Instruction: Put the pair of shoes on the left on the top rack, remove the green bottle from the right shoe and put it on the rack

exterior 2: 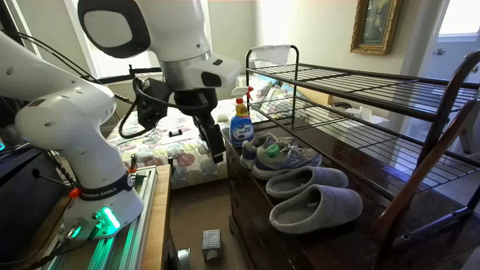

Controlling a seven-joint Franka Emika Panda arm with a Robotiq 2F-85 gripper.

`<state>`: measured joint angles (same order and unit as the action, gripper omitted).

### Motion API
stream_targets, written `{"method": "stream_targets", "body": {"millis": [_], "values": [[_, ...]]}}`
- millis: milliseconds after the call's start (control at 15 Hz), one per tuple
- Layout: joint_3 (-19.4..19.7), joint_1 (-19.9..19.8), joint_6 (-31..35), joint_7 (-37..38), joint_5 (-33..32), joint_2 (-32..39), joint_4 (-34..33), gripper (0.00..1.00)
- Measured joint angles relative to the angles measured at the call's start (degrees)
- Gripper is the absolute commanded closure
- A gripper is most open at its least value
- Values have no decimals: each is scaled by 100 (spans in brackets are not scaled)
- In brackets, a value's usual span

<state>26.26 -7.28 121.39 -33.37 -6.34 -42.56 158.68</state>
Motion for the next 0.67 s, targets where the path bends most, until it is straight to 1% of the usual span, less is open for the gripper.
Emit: {"method": "stream_targets", "body": {"millis": [467, 533, 667], "values": [[-24, 1, 0, -6, 2, 1, -1, 0], [-81, 19, 0, -34, 13, 2, -1, 0], [-293, 177, 40, -68, 26, 40, 0, 0]]}}
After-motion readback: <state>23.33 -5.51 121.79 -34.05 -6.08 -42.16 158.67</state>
